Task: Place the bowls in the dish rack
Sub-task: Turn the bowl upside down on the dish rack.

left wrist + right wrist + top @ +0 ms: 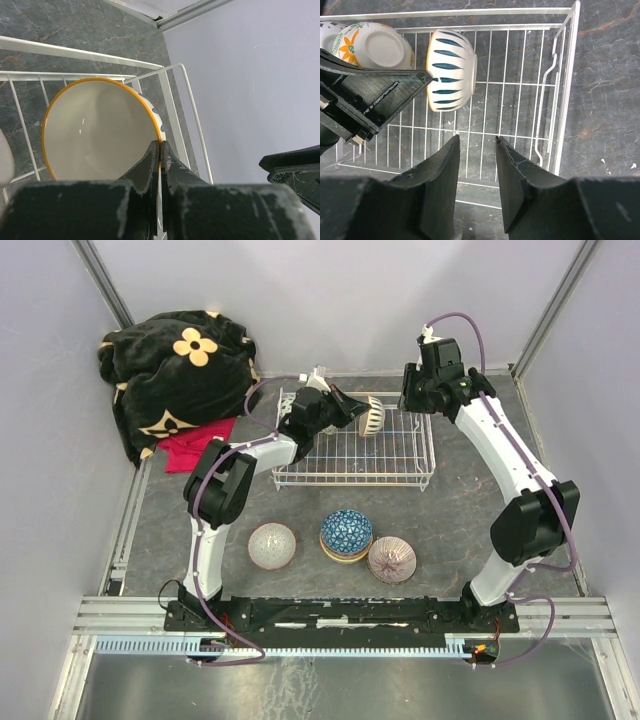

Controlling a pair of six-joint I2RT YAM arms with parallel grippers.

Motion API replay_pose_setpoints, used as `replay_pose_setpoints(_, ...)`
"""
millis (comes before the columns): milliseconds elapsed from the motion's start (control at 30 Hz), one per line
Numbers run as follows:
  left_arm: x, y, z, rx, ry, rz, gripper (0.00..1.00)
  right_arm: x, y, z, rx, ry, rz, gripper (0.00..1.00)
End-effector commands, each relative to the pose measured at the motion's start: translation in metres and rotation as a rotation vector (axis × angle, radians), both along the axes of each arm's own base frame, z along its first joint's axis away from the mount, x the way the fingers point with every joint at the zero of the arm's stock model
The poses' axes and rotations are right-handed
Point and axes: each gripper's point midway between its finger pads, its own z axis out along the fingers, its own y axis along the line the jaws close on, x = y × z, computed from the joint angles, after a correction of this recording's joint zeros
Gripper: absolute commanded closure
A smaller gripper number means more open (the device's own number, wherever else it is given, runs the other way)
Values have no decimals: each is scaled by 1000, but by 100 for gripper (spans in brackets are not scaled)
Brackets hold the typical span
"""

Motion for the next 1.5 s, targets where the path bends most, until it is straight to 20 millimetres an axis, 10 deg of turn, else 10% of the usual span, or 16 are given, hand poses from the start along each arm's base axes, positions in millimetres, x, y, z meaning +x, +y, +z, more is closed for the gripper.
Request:
replay_pose_setpoints(0,4,13,22,-13,-10,41,97,10,7,21,15,-60,6,57)
replay_pose_setpoints(767,11,30,-38,115,170,95,97,11,14,9,3,-39,21,57)
replay_pose_setpoints(1467,8,1,22,-48,63,-8,97,27,15,-17,-23,6,13,57)
